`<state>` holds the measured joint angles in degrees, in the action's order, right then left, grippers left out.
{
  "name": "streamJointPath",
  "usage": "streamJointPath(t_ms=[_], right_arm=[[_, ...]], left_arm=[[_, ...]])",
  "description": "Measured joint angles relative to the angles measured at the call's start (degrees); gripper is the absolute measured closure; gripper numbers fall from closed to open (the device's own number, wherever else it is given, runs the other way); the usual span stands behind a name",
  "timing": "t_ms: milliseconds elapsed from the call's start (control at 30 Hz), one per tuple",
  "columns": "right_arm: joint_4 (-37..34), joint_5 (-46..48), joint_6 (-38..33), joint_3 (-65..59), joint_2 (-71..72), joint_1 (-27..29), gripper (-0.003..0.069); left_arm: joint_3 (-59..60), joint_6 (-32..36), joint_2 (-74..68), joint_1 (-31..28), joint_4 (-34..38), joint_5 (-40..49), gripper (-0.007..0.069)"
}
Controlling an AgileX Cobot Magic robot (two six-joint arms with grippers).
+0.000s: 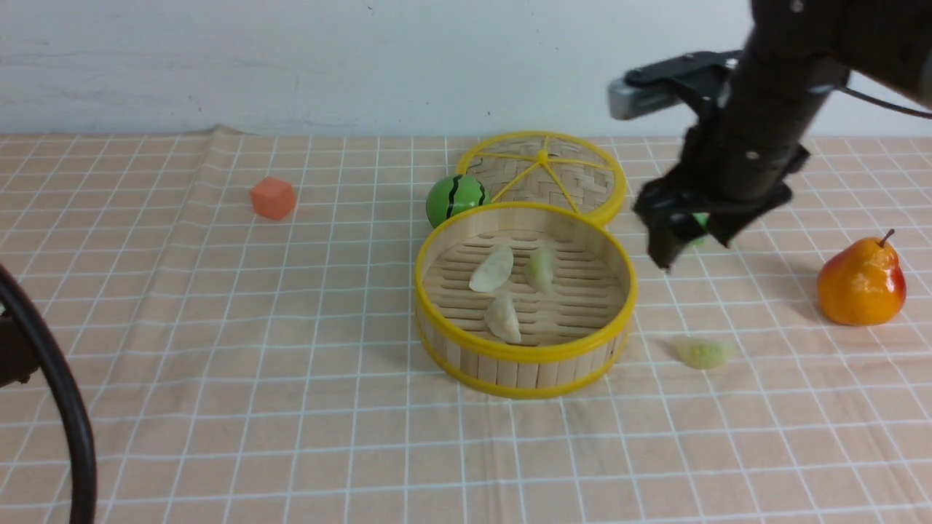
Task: Put the dumplings into the steamer on the table with the brown tablecloth.
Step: 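Reach for and grasp a dumpling lying on the table beside the steamer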
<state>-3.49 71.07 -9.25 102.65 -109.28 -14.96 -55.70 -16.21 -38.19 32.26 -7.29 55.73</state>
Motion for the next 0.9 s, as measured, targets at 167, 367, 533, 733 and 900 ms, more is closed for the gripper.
streamJointPath(t_ms=[167, 367, 533, 733, 900], right_arm=[[0.0, 0.0, -11.3, -3.5, -2.1, 4.4, 0.0110], [-0.9, -1.5, -26.0, -3.9, -7.5, 3.7, 0.0110], [-1.5, -2.4, -33.3, -3.9, -12.0, 3.4, 0.0111], [-1.3, -6.0, -34.7, -4.0, -15.8, 3.9, 0.0116], [0.7, -8.4, -30.8, -3.9, -16.6, 3.9, 0.0243]], left_arm=[[0.0, 0.0, 0.0, 0.0, 0.3, -0.2, 0.0624], [0.0, 0.0, -1.0, 0.0, 0.8, -0.5, 0.0620], [0.0, 0.0, -2.1, 0.0, 2.3, -0.5, 0.0620], [0.0, 0.0, -3.3, 0.0, 3.3, -0.7, 0.0620], [0.0, 0.0, -5.2, 0.0, 4.5, -0.7, 0.0620]])
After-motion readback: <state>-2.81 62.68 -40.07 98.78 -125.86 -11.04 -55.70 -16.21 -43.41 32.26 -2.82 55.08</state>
